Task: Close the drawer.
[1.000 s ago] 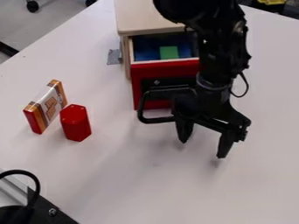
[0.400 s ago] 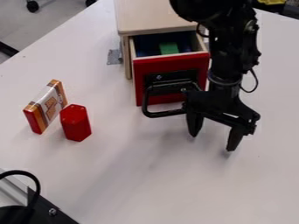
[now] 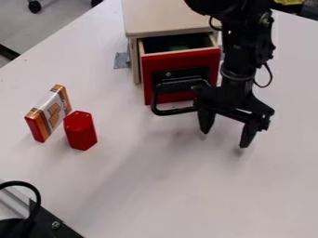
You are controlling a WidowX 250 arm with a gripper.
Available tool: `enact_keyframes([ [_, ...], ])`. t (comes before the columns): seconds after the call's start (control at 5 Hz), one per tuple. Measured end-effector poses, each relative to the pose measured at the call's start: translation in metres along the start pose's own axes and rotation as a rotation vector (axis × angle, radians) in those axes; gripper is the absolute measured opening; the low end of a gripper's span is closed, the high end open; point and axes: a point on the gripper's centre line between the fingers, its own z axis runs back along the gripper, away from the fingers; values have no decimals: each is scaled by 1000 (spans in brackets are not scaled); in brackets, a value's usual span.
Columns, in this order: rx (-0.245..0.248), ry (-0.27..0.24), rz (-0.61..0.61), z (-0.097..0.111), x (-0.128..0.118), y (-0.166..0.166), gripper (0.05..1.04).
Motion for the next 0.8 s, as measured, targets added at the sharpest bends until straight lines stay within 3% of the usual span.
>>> enact_keyframes([
  [0.4,56,29,8,0,-5,9,1001],
  [0.8,136,8,8,7,-7,24,1001],
])
